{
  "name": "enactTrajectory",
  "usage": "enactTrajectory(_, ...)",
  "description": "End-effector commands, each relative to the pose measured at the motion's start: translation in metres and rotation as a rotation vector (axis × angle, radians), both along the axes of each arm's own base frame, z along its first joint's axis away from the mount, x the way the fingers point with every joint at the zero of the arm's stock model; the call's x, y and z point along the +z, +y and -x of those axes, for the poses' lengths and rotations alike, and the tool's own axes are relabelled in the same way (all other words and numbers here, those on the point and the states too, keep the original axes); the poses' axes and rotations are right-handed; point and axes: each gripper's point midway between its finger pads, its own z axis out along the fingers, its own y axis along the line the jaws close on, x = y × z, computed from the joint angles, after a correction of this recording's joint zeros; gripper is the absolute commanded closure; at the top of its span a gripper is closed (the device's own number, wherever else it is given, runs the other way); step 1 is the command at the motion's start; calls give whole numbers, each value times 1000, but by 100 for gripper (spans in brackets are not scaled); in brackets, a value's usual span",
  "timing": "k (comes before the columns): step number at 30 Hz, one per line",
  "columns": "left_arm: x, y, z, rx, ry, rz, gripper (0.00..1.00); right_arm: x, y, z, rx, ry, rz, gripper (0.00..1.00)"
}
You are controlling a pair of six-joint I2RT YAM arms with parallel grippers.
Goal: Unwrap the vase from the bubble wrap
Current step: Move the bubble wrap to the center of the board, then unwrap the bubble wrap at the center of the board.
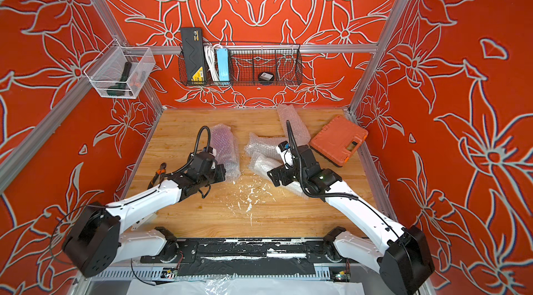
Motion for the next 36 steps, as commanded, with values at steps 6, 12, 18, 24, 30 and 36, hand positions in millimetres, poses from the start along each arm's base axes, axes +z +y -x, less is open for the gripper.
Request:
enactTrajectory(6, -5, 10, 66, -30, 51, 149, 100, -2, 65, 56, 276, 24, -74, 5)
enactTrajectory(12, -13, 3, 80, -64, 55, 232, 100, -43, 102, 71, 286, 96, -153, 7)
enactTrajectory(18, -11, -8, 89, -124, 72, 289, 100, -63, 130, 71, 285, 107, -178, 13)
enactTrajectory(24, -9, -11, 95, -136, 66, 315, 100, -71, 151, 63, 318, 115, -162, 25)
enactTrajectory(30, -8, -11, 96, -138, 64, 312, 100, -80, 161, 56, 318, 127, -148, 50)
enactTrajectory(36, -9, -11, 95, -137, 67, 305, 100, -91, 162, 54, 317, 137, -112, 71)
